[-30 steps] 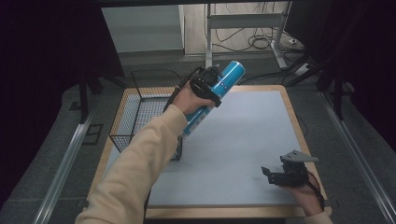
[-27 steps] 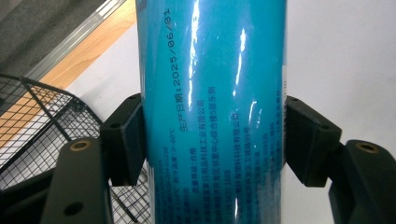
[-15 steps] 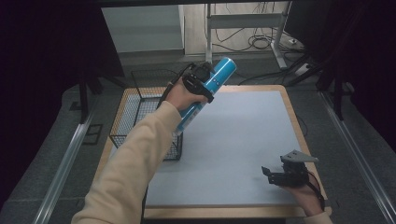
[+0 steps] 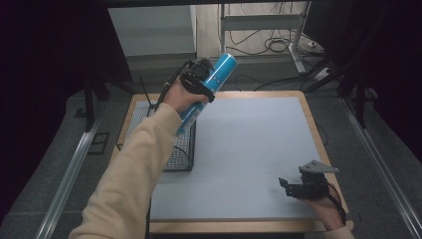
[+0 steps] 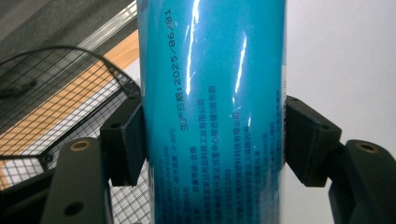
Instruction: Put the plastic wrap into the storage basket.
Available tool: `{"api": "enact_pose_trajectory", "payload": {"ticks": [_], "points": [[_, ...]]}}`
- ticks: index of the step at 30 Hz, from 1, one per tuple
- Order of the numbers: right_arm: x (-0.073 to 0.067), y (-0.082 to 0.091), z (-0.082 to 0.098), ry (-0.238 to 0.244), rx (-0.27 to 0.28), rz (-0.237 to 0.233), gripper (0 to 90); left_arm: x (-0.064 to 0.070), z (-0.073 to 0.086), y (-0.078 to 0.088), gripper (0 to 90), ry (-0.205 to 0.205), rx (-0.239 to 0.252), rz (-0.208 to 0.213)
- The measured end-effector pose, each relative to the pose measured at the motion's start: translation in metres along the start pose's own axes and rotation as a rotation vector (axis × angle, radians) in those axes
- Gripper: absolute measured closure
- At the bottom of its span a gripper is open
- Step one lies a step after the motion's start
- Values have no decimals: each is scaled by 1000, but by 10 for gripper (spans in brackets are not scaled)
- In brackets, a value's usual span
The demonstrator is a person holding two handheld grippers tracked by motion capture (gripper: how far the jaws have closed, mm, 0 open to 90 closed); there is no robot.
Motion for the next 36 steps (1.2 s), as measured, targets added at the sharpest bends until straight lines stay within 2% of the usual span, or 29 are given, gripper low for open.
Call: {"api": "enact_pose_trajectory", "payload": {"ticks": [17, 26, 36], "points": [[0, -2, 1, 3, -9, 2, 136, -40, 40, -18, 316, 71, -57, -35], [0, -4, 3, 1, -15, 0, 136, -53, 56, -35, 316, 82, -95, -49], [0, -6, 4, -1, -21, -4, 136, -62, 63, -57, 316, 95, -125, -36]]}}
Point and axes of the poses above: each handheld gripper's, and its own axes: y roughly backward along the jaws, z roughly out of its underside, x roughly to its right, the point moved 9 cm from there along -y, roughly forward along the jaws, and after that the axes turned 12 degrees about -y, right-handed, at the moved point
